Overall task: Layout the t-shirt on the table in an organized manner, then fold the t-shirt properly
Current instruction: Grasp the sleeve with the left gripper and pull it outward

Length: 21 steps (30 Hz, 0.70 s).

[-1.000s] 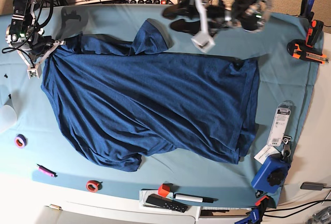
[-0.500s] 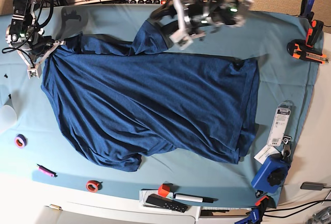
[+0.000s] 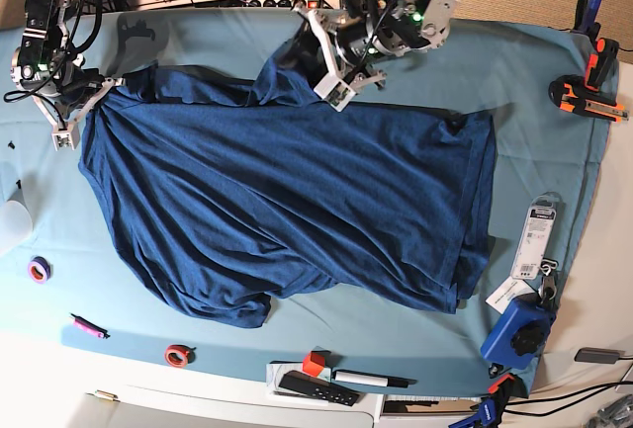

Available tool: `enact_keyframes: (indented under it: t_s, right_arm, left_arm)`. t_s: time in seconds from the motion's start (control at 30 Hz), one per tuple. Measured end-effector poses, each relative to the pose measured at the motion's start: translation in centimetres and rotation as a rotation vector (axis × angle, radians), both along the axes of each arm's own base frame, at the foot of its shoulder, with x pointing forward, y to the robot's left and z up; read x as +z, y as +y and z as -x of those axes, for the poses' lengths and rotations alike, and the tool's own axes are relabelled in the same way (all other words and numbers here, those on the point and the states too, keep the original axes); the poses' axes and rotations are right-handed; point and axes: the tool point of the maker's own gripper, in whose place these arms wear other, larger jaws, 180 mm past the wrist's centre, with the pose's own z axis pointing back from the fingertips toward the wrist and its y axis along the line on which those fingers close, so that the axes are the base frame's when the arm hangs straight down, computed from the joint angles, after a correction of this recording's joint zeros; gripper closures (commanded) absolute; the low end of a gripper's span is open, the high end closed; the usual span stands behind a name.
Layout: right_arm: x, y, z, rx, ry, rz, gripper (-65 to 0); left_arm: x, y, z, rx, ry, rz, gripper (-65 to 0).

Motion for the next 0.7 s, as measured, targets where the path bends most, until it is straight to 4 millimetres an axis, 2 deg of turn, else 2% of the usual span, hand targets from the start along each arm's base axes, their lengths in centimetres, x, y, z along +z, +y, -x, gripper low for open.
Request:
enact_keyframes:
  t_s: [0.1,0.13,0.3,0.4,0.5,0.6,0.7]
  right_arm:
    - [0.0,0.0,0.0,0.000,0.000,0.000,0.0]
    - [0.0,0.0,0.0,0.000,0.000,0.000,0.0]
    - [0.0,0.0,0.0,0.000,0.000,0.000,0.0]
    - [0.0,0.0,0.0,0.000,-0.001,0.000,0.0]
    - [0.0,0.0,0.0,0.000,-0.001,0.000,0.0]
    - [0.0,0.0,0.0,0.001,-0.002,0.000,0.0]
    - [0.0,-0.1,0.0,0.005,0.001,0.010,0.0]
  left_arm:
    - [-0.2,0.2,0.0,-0.005,-0.007,-0.020,-2.2]
    - [-0.2,0.1,0.2,-0.026,-0.012,-0.018,0.0]
    - [0.9,-1.1,3.0,-0.177,0.028,0.092,0.0]
    - [0.3,0.2,5.3,-0.283,0.098,0.082,0.0]
    - [0.7,1.4,7.1,-0.361,0.148,0.121,0.0]
    - [1.0,2.4,8.0,-0.398,0.179,0.148,0.0]
    - [0.1,4.1,8.4,-0.417,0.200,0.099,0.0]
